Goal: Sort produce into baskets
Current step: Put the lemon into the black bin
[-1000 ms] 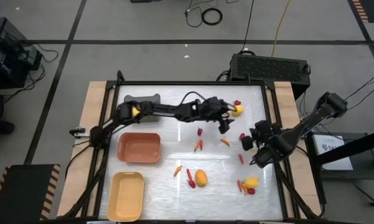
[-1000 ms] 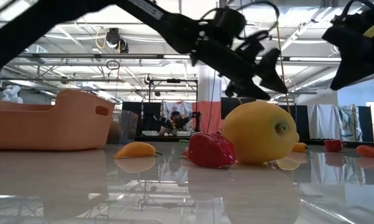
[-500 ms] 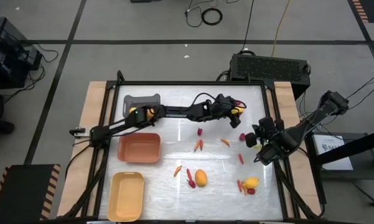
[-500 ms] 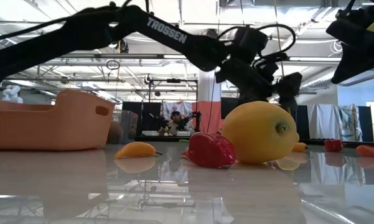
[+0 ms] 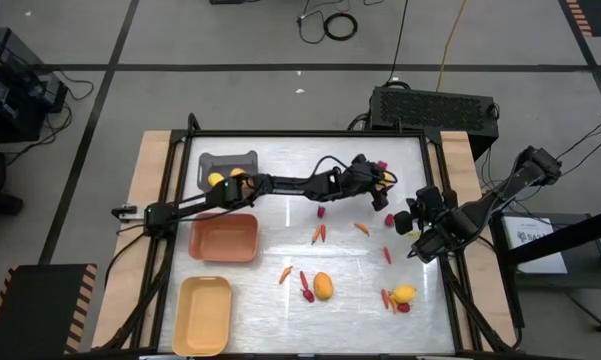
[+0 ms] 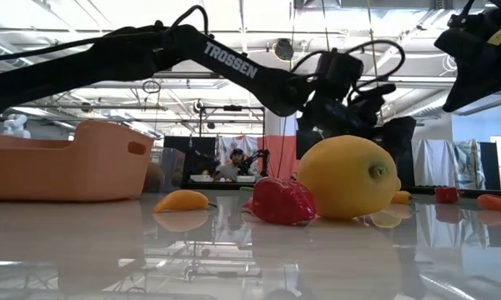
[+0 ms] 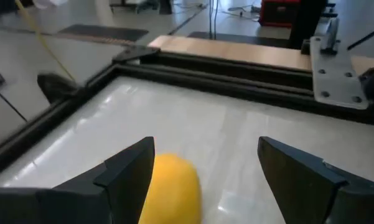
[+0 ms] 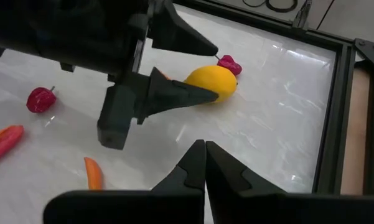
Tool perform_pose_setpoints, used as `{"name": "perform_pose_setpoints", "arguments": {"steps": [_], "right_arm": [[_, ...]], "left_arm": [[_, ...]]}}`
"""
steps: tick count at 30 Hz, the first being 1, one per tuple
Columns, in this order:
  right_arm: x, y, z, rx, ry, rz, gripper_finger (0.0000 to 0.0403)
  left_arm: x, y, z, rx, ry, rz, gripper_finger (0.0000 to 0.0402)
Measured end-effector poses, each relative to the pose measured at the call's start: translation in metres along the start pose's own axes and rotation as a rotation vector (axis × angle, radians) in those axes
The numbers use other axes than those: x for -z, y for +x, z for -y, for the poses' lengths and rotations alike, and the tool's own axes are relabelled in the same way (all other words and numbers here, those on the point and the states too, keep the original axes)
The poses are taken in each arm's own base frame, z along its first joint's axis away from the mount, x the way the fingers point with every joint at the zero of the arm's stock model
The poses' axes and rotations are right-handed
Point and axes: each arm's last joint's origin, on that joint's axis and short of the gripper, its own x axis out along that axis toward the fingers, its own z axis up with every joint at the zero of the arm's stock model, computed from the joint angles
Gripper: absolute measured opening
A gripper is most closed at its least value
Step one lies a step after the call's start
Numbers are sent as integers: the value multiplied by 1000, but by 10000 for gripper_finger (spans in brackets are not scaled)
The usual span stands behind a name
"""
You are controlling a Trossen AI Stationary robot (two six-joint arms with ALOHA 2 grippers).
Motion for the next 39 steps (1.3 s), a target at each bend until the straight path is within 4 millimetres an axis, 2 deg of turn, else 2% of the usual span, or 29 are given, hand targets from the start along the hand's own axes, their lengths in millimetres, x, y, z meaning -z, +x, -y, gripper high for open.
{"name": "perform_pose_setpoints", "arguments": {"steps": [12,16,22,33,39], "right_arm": [[0,0,0,1,-5,0,0],[0,0,0,2,-11,0,0],[0,0,0,1,-24,0,0],[0,0,-1,-3,-24,-1,0],[1,0,-3,-21,2,-14,0]], "left_arm": [[27,12,-5,0,-20,-16,293],[28,13,-4,2,-22,4,293],[41,18,-7,-11,-23,-22,293],[43,18,-7,4,8,-37,293],[47,13,-4,13,44,-158,292]]}}
